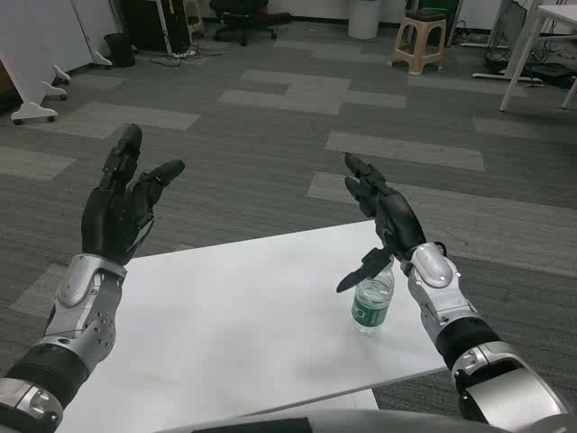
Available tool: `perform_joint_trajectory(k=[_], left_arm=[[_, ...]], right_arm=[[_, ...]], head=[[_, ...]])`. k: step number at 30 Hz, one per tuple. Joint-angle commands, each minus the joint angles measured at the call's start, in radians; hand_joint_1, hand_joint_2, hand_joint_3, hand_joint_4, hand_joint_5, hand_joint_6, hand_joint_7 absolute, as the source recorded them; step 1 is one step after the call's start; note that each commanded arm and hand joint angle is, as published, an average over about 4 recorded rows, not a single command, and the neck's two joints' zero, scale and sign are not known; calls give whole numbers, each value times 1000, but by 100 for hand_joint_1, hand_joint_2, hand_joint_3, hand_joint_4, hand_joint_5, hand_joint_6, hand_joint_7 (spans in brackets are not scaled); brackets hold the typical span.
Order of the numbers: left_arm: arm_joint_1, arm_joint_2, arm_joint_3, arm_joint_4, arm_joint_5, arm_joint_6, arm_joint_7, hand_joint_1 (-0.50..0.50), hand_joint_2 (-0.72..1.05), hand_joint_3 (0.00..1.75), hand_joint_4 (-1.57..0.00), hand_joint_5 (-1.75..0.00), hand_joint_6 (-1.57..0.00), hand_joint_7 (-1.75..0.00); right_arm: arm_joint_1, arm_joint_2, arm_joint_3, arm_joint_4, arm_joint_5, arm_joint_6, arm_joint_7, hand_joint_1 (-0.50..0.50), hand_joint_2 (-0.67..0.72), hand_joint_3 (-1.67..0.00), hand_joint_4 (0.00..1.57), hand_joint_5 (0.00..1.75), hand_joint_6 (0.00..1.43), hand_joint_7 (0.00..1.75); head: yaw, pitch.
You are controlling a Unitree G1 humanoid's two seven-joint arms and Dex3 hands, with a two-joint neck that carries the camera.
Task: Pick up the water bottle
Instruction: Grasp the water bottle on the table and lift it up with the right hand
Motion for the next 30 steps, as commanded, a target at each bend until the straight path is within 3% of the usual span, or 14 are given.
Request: perform_joint_trajectory(k=[1,24,30], left_arm=[[-9,5,-53,-18,-6,-4,1,-50,105,35,0,-92,0,0],[-10,6,-51,-16,-8,-4,1,-50,105,35,0,-92,0,0],[-9,6,-44,-16,-8,-4,1,-50,103,35,0,-92,0,0]], right_arm=[[-69,-22,86,-135,10,13,11,-46,9,-16,0,0,0,0],[-60,-22,71,-150,10,13,12,-46,9,-16,0,0,0,0],[7,-39,-51,-214,11,15,20,-46,9,-16,0,0,0,0]], head=[[-12,36],[-6,13],[-5,16]])
